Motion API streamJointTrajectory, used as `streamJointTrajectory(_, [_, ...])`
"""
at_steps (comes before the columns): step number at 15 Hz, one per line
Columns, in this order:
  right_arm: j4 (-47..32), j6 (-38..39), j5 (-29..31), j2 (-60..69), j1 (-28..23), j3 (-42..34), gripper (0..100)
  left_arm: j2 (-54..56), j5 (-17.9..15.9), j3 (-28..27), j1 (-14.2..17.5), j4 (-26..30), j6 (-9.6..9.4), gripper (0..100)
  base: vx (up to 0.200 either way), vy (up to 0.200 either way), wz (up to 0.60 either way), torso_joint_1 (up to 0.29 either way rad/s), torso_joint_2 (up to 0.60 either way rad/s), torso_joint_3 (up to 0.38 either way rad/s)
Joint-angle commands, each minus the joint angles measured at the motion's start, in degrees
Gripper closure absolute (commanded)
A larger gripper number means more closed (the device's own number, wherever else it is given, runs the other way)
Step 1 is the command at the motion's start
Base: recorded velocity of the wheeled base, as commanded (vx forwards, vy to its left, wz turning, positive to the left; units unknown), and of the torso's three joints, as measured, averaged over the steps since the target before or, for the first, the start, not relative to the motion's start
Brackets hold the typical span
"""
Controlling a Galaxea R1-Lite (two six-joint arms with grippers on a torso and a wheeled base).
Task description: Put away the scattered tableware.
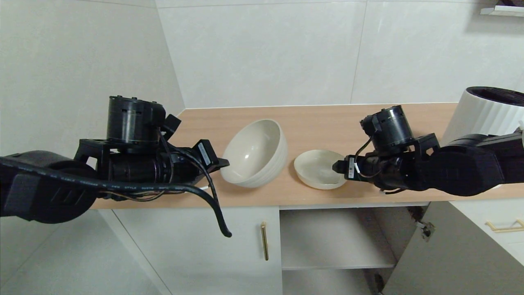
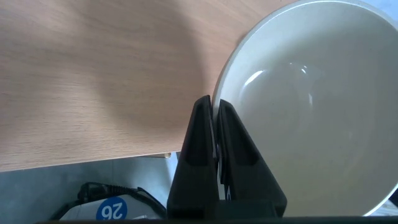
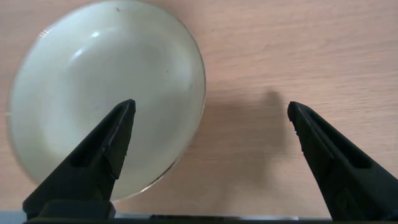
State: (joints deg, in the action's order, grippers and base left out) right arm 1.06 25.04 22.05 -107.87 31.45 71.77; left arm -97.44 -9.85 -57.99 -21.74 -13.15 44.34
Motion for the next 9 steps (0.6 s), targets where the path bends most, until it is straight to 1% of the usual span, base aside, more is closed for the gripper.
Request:
streamJointTrajectory(1, [0.0,0.0,0.0,-1.2,0.0,0.1,0,0.2,0.0,0.0,-0.1,0.0,0.05,100,0.0,0.0,0.0,0.0,0.0,0.0])
streamJointTrajectory(5, [0.0,0.0,0.0,-1.2,0.0,0.1,0,0.5,0.0,0.0,-0.1,0.0,-0.04,100,0.0,0.0,0.0,0.0,0.0,0.0])
streamJointTrajectory(6, [0.0,0.1,0.0,-1.1,0.0,0.1,100,0.6,0.0,0.0,-0.1,0.0,-0.04,100,0.0,0.0,0.0,0.0,0.0,0.0])
streamJointTrajectory(9, [0.0,0.3,-0.1,-0.8,0.1,0.1,100,0.6,0.0,0.0,-0.1,0.0,0.05,100,0.0,0.0,0.0,0.0,0.0,0.0])
